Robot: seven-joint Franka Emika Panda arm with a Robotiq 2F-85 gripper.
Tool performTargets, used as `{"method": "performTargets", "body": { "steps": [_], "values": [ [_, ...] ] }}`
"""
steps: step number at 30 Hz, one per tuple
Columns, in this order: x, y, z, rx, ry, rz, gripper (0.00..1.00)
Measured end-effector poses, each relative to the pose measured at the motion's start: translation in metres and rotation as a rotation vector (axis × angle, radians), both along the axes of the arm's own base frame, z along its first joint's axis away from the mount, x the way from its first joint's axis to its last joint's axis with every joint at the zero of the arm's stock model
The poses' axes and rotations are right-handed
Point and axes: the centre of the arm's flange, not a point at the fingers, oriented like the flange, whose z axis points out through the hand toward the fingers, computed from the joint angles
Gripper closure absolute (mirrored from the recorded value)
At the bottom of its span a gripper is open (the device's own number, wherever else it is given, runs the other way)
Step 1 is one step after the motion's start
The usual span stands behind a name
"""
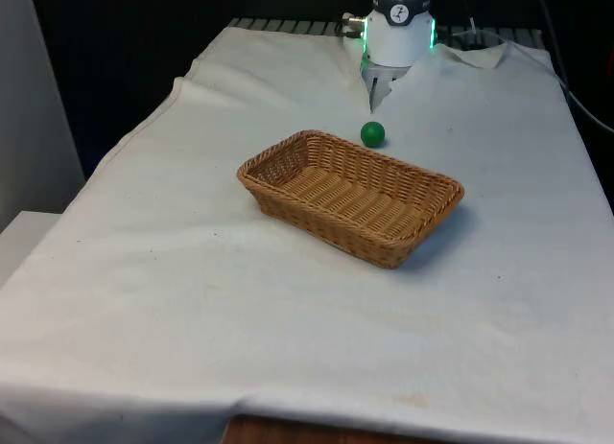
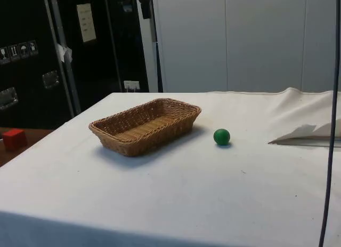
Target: Pick up the ball and place it into the basket.
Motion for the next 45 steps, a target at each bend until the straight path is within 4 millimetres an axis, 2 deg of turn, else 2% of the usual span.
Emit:
{"method": "performTargets", "body": {
  "steps": [25, 33, 45],
  "values": [
    [-0.054, -0.01, -0.006, 0.019, -0.021, 0.016, 0.0],
    [-0.081, -0.012, -0.014, 0.032, -0.032, 0.025, 0.0],
    [-0.106, -0.013, -0.028, 0.044, -0.04, 0.031, 0.0]
  ]
}}
